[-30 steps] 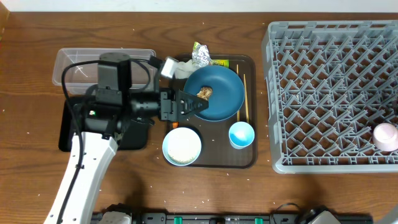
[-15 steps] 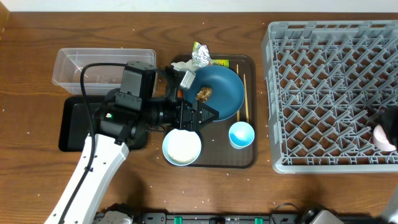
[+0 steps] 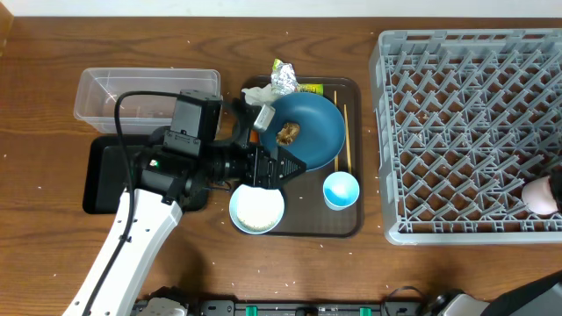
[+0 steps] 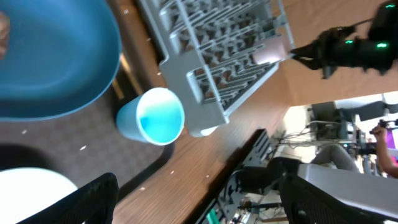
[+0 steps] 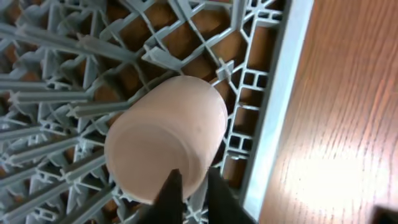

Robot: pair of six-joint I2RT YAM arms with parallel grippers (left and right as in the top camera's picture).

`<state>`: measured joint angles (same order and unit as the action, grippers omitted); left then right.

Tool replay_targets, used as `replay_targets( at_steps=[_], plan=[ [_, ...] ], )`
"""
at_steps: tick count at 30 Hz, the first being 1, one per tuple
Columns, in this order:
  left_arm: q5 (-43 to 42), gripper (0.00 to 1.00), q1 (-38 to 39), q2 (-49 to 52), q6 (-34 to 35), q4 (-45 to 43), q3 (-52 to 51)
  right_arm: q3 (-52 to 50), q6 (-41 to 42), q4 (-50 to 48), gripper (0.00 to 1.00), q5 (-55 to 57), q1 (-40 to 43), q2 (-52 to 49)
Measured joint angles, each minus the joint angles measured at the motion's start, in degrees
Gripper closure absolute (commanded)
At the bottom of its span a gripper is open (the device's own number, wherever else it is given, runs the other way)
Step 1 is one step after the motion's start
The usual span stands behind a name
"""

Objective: Sort waste into correct bins and load items into the dishwasher rack

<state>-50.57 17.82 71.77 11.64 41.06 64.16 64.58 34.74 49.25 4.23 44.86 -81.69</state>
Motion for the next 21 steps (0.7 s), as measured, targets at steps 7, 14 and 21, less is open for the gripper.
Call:
replay_targets(
  at_steps=[7,14,21],
  plan=[
    [11.9,0.17,4.5,0.0,-1.6,1.8,0.0,1.4,-4.6,-0.3,0.56,-17.5,-0.9,8.7],
    [35.4,0.17,19.1,1.3,-2.5,1.8,0.0,2.1,-10.9,5.8,0.33,-29.2,-6.8,19.4],
    [46.8,0.2,27.3,11.9,-1.0,-5.9,0.0,2.1,-14.4,9.6,0.3,-31.7,-11.2,21.8]
  ],
)
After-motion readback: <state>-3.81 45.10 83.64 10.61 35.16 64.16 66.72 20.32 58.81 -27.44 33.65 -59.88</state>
